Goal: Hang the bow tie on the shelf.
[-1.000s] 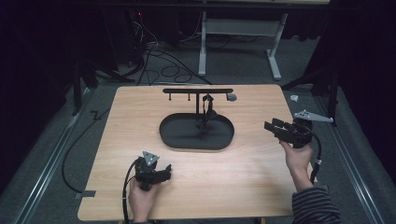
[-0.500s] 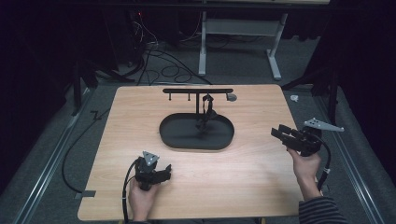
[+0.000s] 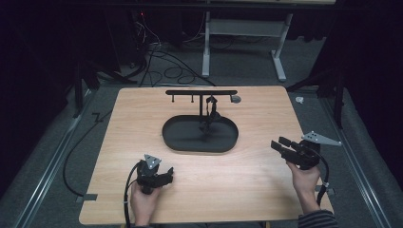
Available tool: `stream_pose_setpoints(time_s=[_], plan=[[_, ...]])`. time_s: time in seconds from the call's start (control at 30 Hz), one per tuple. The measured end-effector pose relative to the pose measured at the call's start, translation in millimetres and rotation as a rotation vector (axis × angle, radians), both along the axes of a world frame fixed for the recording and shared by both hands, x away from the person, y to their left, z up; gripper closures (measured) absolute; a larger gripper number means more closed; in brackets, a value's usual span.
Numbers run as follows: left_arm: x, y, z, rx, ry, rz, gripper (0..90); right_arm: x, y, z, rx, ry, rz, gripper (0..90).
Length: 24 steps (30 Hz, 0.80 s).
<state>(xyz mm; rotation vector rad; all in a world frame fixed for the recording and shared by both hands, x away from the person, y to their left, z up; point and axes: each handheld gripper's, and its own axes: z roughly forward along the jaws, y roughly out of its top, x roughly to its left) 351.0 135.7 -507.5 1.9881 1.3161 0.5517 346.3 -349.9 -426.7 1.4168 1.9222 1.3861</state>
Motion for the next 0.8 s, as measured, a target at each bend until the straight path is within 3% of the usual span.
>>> stream_pose_setpoints(time_s=[0.2,0.5,0.8], plan=[[0.8,-0.7,-0.2,0.0,-0.002,0.003,20.4,3.2,2.4,-7.7,-0.002,0.008,0.017,54.5],[-0.6,0.0,-0.1,-0.002,-0.001,0.004,20.6,-4.8,7.5,-22.2,0.012,0.02,0.026,55.9],[-0.5,-0.2,0.0,0.001,0.0,0.003,20.4,-3.5,20.4,-36.4,-0.057,0.058,0.057,56.8]])
